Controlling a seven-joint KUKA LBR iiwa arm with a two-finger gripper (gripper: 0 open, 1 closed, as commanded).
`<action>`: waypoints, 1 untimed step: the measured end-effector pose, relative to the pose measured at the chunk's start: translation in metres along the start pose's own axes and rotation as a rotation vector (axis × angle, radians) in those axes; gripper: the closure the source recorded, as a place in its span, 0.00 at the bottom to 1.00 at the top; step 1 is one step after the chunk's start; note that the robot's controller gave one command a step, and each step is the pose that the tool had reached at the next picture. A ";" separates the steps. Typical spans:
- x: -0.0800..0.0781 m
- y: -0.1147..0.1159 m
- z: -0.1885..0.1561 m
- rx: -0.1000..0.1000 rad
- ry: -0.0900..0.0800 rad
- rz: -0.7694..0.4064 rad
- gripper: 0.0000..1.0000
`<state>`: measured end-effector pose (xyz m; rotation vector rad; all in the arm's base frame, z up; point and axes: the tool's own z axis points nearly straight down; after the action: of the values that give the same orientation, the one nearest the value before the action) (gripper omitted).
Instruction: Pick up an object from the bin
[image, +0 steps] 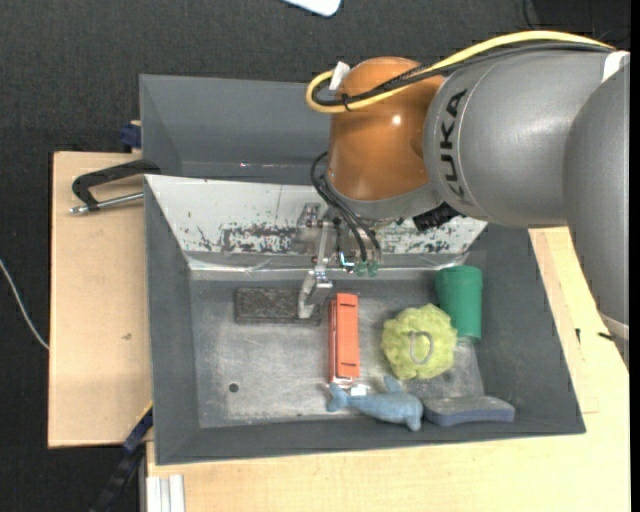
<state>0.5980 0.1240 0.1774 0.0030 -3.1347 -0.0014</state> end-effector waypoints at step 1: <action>-0.002 -0.001 -0.005 -0.001 -0.009 0.001 0.00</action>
Offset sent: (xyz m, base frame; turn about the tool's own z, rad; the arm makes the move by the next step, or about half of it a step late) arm -0.0044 0.0059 -0.1074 -0.0179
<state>0.5999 0.1235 0.1825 0.0011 -3.1434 -0.0028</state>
